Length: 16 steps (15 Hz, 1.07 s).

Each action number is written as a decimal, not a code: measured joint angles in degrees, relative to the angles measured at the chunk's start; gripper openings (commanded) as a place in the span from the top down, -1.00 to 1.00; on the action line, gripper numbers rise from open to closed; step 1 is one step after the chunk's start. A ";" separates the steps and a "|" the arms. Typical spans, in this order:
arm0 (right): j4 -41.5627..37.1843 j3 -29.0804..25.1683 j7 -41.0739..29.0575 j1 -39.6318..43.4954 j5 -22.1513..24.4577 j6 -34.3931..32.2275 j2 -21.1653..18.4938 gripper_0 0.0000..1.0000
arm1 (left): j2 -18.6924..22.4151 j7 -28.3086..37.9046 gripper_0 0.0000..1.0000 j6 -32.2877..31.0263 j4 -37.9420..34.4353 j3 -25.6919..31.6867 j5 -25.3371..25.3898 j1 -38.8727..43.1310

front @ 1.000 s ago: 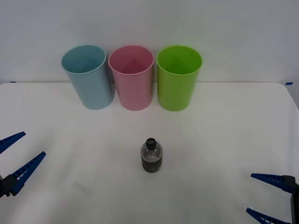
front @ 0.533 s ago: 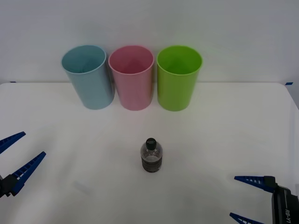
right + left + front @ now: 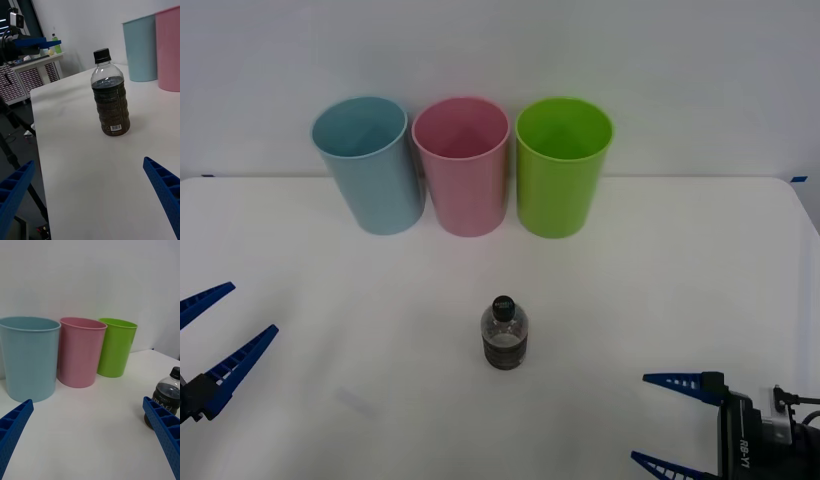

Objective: Grasp the object on the table and drop it into the matching bin: aluminum can to the light blue bin, PET bottle to the pink bin.

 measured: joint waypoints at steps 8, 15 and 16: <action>-0.01 8.54 2.02 -2.93 -3.22 10.70 2.22 -1.00 | 0.00 0.00 -1.00 0.00 0.00 0.00 0.00 0.00; -0.01 11.95 5.57 -6.19 -0.68 15.76 7.53 -1.00 | 0.00 0.00 -1.00 0.00 0.00 0.00 0.00 0.00; -0.01 12.66 7.36 -6.55 -0.65 16.69 7.94 -1.00 | 0.00 0.00 -1.00 0.00 0.00 0.00 0.00 0.00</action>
